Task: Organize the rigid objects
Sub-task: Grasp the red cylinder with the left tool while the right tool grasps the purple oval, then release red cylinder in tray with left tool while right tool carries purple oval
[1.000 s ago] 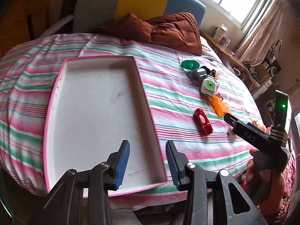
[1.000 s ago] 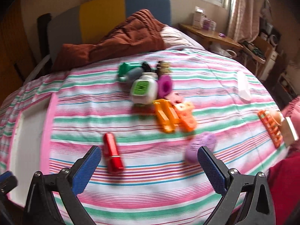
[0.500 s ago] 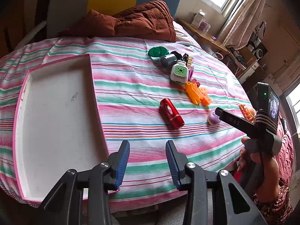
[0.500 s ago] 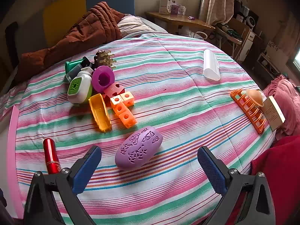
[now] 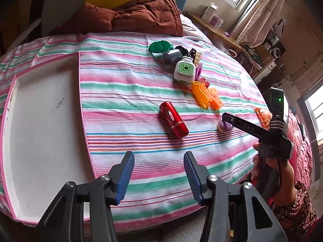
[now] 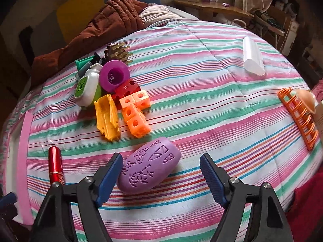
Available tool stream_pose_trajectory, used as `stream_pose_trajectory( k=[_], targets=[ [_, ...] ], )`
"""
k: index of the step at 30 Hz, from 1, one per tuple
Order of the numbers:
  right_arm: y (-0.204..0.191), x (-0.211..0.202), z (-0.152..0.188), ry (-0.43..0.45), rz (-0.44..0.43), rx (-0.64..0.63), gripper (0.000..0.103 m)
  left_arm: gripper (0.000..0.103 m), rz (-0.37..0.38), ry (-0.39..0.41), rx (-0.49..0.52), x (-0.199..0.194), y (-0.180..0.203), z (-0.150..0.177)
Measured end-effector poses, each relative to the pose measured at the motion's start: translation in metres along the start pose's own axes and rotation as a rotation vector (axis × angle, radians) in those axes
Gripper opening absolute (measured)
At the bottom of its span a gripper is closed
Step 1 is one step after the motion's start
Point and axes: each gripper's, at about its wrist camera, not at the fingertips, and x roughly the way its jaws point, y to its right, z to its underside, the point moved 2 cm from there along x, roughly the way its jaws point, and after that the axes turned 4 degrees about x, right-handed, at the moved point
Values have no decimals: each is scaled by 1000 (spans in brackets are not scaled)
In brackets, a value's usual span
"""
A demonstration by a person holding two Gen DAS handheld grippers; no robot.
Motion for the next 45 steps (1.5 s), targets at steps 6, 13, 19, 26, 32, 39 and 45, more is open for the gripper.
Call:
stream_pose_trajectory(
  k=[6,13,19,26,32,39,45],
  targets=[
    [-14,9,5,-9,-18,-73,61,54,-35,-5,42,13,9,-12],
    [-4,8,-1,-48,40,-86,46,55,-50,-27,49,38,21,-31],
    [-1,2,-3,-29,53,-94,46,55,-52,-17,36,61,36,-44],
    [1,3,-10,10,52,-78,46,55,-104,-22,61,95,42,-48],
    [-8,9,-8,22,69,-134,44,36,-133,24,95,102,38,-39],
    [-12,15,-3,18,74,-154,43,26,-102,37,79,98,28,-38],
    [-17,13,0,33,100,-200,43,26,-130,29,152,100,37,-38]
  ],
)
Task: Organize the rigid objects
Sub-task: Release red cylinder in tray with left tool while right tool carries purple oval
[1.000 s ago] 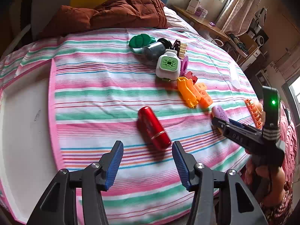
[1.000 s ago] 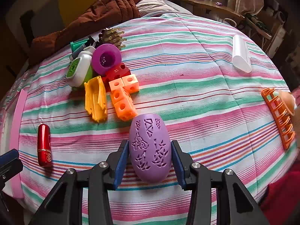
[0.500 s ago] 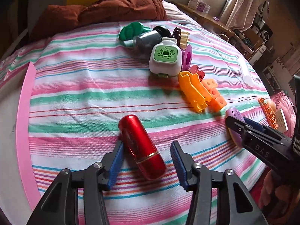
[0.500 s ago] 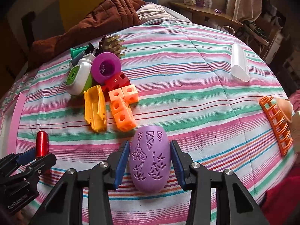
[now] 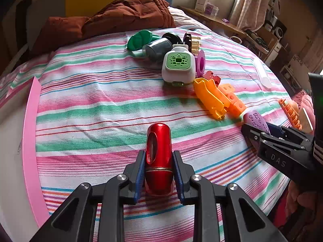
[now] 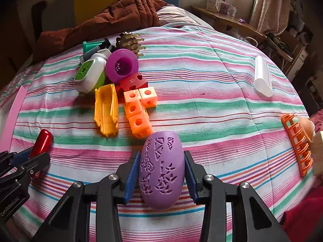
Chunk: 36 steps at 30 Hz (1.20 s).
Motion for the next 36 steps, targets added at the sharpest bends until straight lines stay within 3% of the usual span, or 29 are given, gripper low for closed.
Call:
stream_pose_trajectory(
  k=[5,19,36],
  targets=[
    [-3,-3,2,0,-12,-18,43,26,38,14,-50,-8,-8,4],
    [-28,-9,15,-1,-95,-105,42,26,-47,107,-51,-52,-32,5],
    [-54,-19,28,13,-129,-155,42,26,-96,189,-254,-89,-134,18]
  ],
)
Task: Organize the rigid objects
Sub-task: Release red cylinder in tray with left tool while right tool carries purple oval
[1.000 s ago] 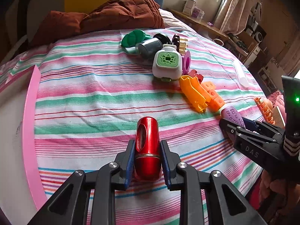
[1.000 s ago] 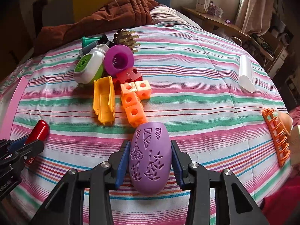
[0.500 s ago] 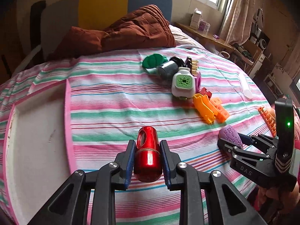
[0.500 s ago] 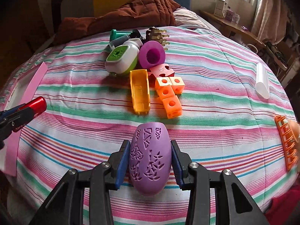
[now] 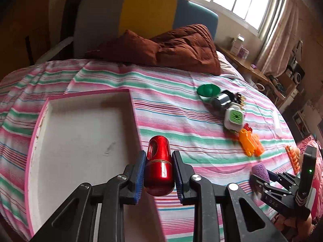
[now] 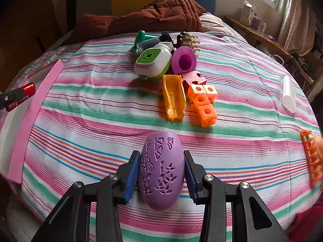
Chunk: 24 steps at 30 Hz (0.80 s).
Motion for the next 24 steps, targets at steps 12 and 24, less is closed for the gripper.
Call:
stream_pose_trajectory(
  k=[12,24],
  targets=[
    [-29,-14,-7,22,26,-40,42,26,-86,-27,-91,16,-74,-4],
    [-62,-25,-11,20,-19,-29,42,26,-189,-56,-177,49,-144,-19]
  ],
)
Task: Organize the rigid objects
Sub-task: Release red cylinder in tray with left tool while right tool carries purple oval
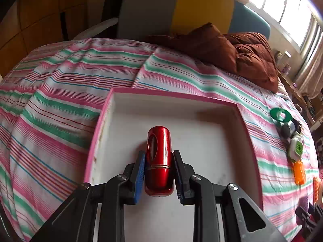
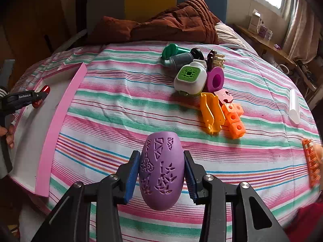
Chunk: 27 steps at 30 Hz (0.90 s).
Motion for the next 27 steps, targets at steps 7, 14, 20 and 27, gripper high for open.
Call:
stream_pose_trajectory(
  k=[7,14,20,27],
  targets=[
    [-14,-2,-3,-2,-15,7,42,36,-36,21,-38,4,-18,-15],
    [-22,-5,-9,1,-29,19,42,39,-32,115,-107,-42,-32,3],
    [-37,-7,-22,3,-66,19,42,39,38,62,-118,-55,-29,37],
    [-81,-10,-42,20,-142,-18,42,39,83,32,-53,-63,-10,71]
  ],
)
